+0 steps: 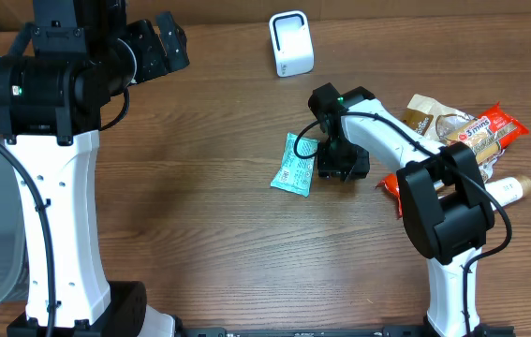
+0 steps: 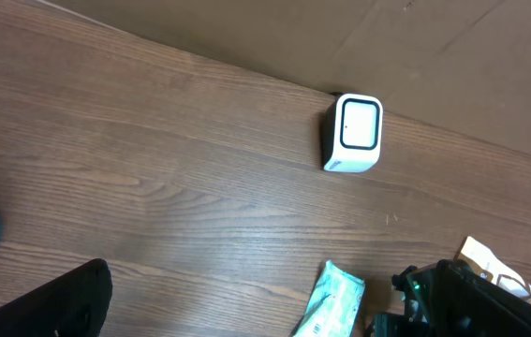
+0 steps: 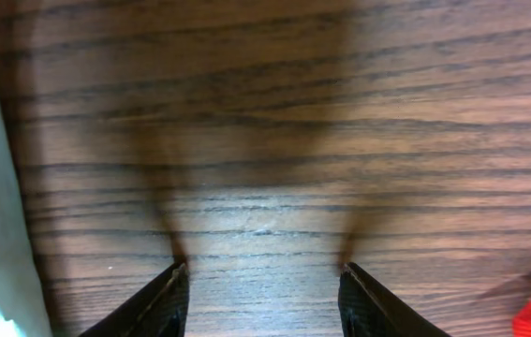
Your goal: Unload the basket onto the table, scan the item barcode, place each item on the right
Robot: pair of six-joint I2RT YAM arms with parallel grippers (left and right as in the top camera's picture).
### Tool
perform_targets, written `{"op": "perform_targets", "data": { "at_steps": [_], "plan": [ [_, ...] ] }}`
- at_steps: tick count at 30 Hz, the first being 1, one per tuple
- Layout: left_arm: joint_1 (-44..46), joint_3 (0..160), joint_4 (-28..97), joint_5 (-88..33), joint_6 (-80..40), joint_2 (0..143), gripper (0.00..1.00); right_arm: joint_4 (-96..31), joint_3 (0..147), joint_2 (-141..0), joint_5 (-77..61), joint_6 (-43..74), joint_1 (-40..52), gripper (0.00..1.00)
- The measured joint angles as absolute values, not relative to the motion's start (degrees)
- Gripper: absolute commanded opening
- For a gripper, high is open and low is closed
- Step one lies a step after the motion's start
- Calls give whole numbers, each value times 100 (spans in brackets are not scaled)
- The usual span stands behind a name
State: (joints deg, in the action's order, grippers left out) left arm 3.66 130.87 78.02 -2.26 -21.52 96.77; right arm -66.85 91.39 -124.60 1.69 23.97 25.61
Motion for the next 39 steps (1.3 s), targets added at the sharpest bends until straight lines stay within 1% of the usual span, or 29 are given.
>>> {"op": "perform_targets", "data": {
  "at_steps": [6, 14, 17, 21, 24, 26, 27, 29, 33, 36, 39],
  "plan": [
    [364, 13087, 7800, -226, -2152, 9677, 100, -6508, 9006, -12387, 139, 2399, 2648, 51],
    [364, 13087, 7802, -226, -2150, 9677, 99, -6252, 8969, -12359, -180, 2167, 3371, 52],
    [364, 13087, 7802, -226, -2152, 9677, 99, -6230, 9008, -12359, -462, 1791, 3636, 54],
    [364, 13087, 7802, -226, -2152, 9677, 99, -6198, 9105, -12361, -725, 1474, 3911, 59],
    [364, 13087, 7802, -226, -2152, 9677, 100, -6405, 9419, -12376, -832, 1330, 3975, 61],
    [364, 13087, 7802, -226, -2152, 9677, 100, -6683, 9767, -12383, -875, 1205, 3922, 62],
    [364, 13087, 7800, -226, -2152, 9677, 100, -6855, 9955, -12385, -880, 1138, 3881, 64],
    [364, 13087, 7802, -226, -2152, 9677, 100, -7210, 10473, -12387, -908, 913, 3682, 79],
    [364, 13087, 7802, -226, -2152, 9677, 100, -7306, 11059, -12385, -1017, 150, 3140, 86],
    [364, 13087, 7802, -226, -2152, 9677, 100, -7089, 11083, -12396, -1216, -569, 2676, 86],
    [364, 13087, 7802, -226, -2152, 9677, 100, -6967, 11083, -12457, -1702, -1339, 2211, 86]
  ]
}}
